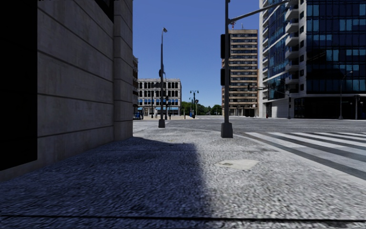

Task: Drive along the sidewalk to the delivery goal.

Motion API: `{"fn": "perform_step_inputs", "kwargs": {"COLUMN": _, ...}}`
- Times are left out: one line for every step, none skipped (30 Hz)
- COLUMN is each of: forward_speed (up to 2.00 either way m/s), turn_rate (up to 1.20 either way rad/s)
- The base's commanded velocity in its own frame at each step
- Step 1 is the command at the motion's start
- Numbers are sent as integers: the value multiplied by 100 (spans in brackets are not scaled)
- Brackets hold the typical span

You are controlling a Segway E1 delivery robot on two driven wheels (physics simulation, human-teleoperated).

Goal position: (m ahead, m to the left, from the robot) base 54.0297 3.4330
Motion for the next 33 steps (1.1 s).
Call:
{"fn": "perform_step_inputs", "kwargs": {"forward_speed": 200, "turn_rate": 0}}
{"fn": "perform_step_inputs", "kwargs": {"forward_speed": 200, "turn_rate": 0}}
{"fn": "perform_step_inputs", "kwargs": {"forward_speed": 200, "turn_rate": 0}}
{"fn": "perform_step_inputs", "kwargs": {"forward_speed": 200, "turn_rate": 0}}
{"fn": "perform_step_inputs", "kwargs": {"forward_speed": 200, "turn_rate": 0}}
{"fn": "perform_step_inputs", "kwargs": {"forward_speed": 200, "turn_rate": 0}}
{"fn": "perform_step_inputs", "kwargs": {"forward_speed": 200, "turn_rate": 0}}
{"fn": "perform_step_inputs", "kwargs": {"forward_speed": 200, "turn_rate": 0}}
{"fn": "perform_step_inputs", "kwargs": {"forward_speed": 200, "turn_rate": 0}}
{"fn": "perform_step_inputs", "kwargs": {"forward_speed": 200, "turn_rate": 0}}
{"fn": "perform_step_inputs", "kwargs": {"forward_speed": 200, "turn_rate": 0}}
{"fn": "perform_step_inputs", "kwargs": {"forward_speed": 200, "turn_rate": 0}}
{"fn": "perform_step_inputs", "kwargs": {"forward_speed": 200, "turn_rate": 0}}
{"fn": "perform_step_inputs", "kwargs": {"forward_speed": 200, "turn_rate": 0}}
{"fn": "perform_step_inputs", "kwargs": {"forward_speed": 200, "turn_rate": 0}}
{"fn": "perform_step_inputs", "kwargs": {"forward_speed": 200, "turn_rate": 0}}
{"fn": "perform_step_inputs", "kwargs": {"forward_speed": 200, "turn_rate": 0}}
{"fn": "perform_step_inputs", "kwargs": {"forward_speed": 200, "turn_rate": 0}}
{"fn": "perform_step_inputs", "kwargs": {"forward_speed": 200, "turn_rate": 0}}
{"fn": "perform_step_inputs", "kwargs": {"forward_speed": 200, "turn_rate": 0}}
{"fn": "perform_step_inputs", "kwargs": {"forward_speed": 200, "turn_rate": 0}}
{"fn": "perform_step_inputs", "kwargs": {"forward_speed": 200, "turn_rate": 0}}
{"fn": "perform_step_inputs", "kwargs": {"forward_speed": 200, "turn_rate": 0}}
{"fn": "perform_step_inputs", "kwargs": {"forward_speed": 200, "turn_rate": 0}}
{"fn": "perform_step_inputs", "kwargs": {"forward_speed": 200, "turn_rate": 0}}
{"fn": "perform_step_inputs", "kwargs": {"forward_speed": 200, "turn_rate": 0}}
{"fn": "perform_step_inputs", "kwargs": {"forward_speed": 200, "turn_rate": 0}}
{"fn": "perform_step_inputs", "kwargs": {"forward_speed": 200, "turn_rate": 0}}
{"fn": "perform_step_inputs", "kwargs": {"forward_speed": 200, "turn_rate": 0}}
{"fn": "perform_step_inputs", "kwargs": {"forward_speed": 200, "turn_rate": 0}}
{"fn": "perform_step_inputs", "kwargs": {"forward_speed": 200, "turn_rate": 0}}
{"fn": "perform_step_inputs", "kwargs": {"forward_speed": 200, "turn_rate": 0}}
{"fn": "perform_step_inputs", "kwargs": {"forward_speed": 200, "turn_rate": 0}}
